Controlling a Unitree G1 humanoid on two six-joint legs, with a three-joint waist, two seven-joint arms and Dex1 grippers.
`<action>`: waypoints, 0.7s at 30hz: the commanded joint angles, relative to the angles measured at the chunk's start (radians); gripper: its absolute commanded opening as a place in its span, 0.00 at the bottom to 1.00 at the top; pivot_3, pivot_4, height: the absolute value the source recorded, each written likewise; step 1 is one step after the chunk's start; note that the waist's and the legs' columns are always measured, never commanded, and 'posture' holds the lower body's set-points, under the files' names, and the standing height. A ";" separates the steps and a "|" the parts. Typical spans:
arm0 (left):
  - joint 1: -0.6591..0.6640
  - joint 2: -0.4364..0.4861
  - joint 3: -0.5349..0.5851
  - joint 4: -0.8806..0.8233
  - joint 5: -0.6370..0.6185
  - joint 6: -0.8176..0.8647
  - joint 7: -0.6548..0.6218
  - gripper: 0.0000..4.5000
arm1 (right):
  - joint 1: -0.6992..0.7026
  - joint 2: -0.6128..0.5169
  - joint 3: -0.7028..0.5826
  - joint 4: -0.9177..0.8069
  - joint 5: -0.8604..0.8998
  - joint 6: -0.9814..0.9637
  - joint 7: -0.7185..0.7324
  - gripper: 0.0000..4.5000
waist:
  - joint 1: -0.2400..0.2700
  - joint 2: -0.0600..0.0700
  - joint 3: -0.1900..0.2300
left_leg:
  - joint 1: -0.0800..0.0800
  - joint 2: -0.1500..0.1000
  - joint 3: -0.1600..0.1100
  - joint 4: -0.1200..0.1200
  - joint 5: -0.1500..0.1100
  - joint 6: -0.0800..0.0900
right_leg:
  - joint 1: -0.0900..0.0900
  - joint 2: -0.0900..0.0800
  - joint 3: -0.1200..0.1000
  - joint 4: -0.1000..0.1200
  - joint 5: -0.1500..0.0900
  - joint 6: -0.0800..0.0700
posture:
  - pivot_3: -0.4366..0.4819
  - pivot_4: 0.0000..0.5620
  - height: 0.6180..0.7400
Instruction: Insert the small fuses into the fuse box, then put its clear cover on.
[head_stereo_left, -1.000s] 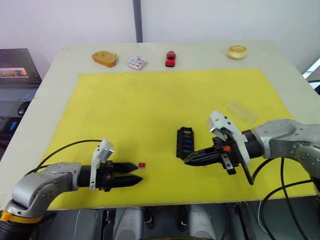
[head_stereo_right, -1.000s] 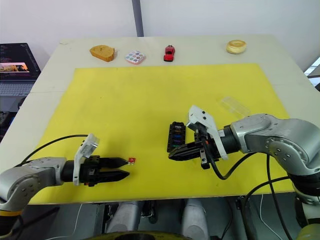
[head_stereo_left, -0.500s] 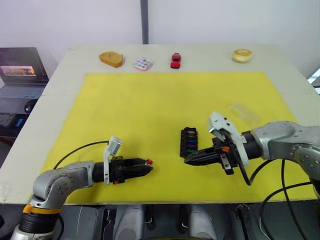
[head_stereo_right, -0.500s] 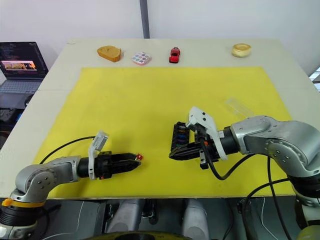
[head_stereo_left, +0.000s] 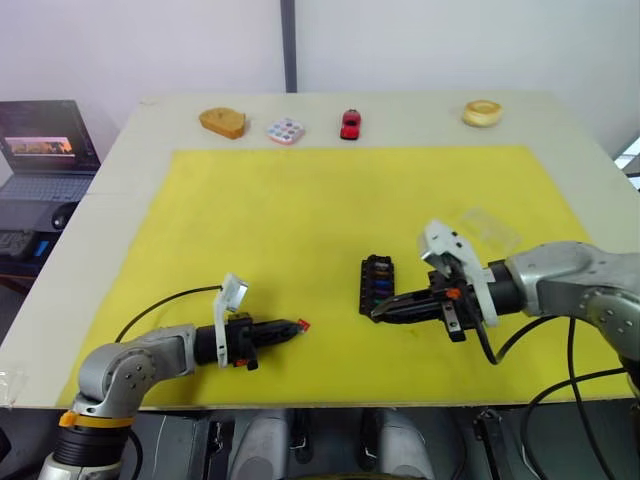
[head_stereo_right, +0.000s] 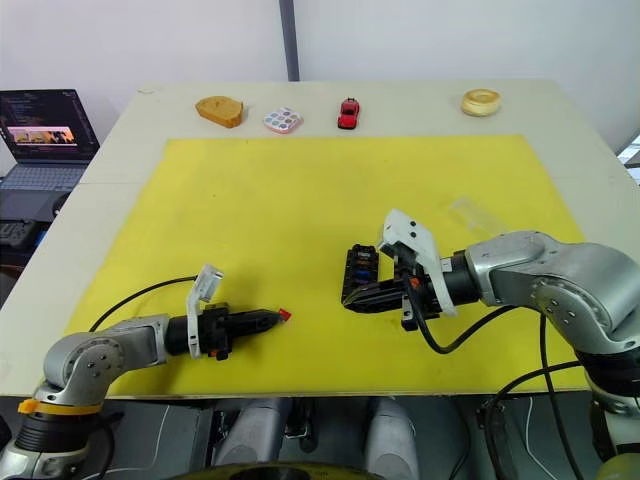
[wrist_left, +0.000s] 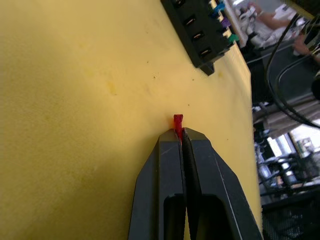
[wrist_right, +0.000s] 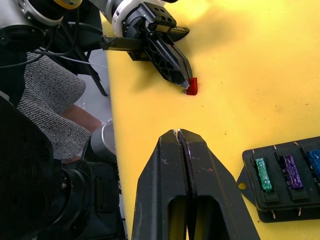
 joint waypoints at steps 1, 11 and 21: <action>-0.014 -0.015 0.139 -0.004 -0.160 0.041 0.037 0.00 | -0.054 0.072 -0.102 0.086 0.111 0.040 -0.060 0.00 | -0.003 -0.002 0.001 | 0.000 0.000 0.000 0.000 0.000 -0.001 | 0.000 0.000 0.000 0.000 0.000 0.000 | 0.48 0.27 1.00; -0.336 -0.061 0.261 -0.069 -0.469 -0.028 0.241 0.00 | -0.308 0.414 -0.252 0.393 0.430 0.082 -0.484 0.00 | -0.003 -0.007 0.004 | -0.001 -0.001 0.000 0.000 0.002 -0.002 | 0.005 0.002 -0.003 0.002 0.003 0.004 | 0.48 0.27 1.00; -0.454 -0.067 0.218 -0.058 -0.491 -0.078 0.262 0.00 | -0.347 0.466 -0.236 0.405 0.569 0.066 -0.614 0.00 | -0.011 -0.007 0.004 | 0.000 0.005 0.000 0.002 0.005 -0.002 | 0.007 0.013 -0.001 0.003 0.004 0.006 | 0.48 0.27 1.00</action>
